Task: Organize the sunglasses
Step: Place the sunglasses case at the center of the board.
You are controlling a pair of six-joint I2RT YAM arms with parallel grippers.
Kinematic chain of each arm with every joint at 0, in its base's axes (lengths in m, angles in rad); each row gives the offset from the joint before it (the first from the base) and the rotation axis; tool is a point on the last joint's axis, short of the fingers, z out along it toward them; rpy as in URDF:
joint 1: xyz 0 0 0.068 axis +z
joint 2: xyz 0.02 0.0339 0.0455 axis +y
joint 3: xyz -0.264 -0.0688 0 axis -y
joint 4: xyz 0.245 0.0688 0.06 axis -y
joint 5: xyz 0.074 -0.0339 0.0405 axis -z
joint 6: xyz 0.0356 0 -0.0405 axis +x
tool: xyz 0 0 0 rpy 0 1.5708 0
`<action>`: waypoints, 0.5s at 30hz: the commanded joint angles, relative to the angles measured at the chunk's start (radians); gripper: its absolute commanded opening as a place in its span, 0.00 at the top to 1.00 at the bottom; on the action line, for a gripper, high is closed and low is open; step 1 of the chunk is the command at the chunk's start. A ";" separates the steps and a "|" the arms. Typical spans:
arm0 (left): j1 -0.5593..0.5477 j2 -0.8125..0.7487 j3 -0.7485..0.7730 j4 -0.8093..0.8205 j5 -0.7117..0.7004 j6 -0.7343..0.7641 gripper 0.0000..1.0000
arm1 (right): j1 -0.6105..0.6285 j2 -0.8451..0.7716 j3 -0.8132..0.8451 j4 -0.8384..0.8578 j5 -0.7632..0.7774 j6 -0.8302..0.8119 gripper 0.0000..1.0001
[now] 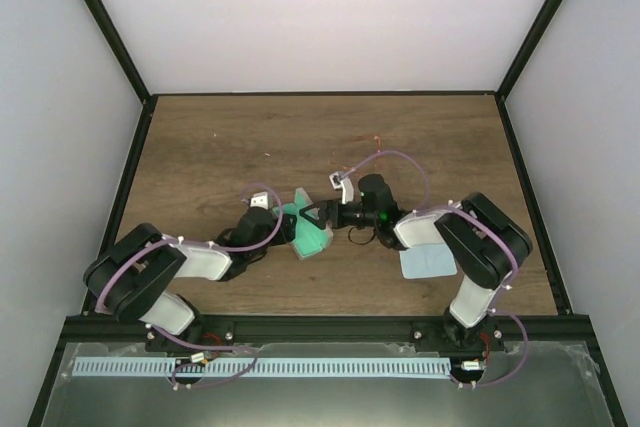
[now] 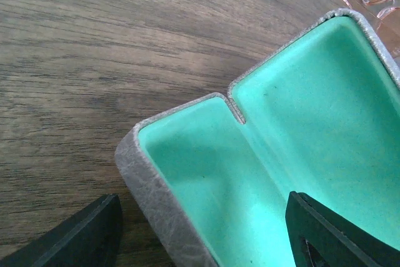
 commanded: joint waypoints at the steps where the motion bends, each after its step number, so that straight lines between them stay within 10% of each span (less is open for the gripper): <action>1: 0.004 0.021 -0.005 -0.056 0.030 -0.003 0.26 | -0.003 -0.085 0.014 -0.136 0.173 -0.100 0.04; 15: 0.005 -0.057 -0.071 -0.109 -0.038 -0.016 0.26 | 0.094 -0.308 -0.082 -0.191 0.327 -0.146 0.06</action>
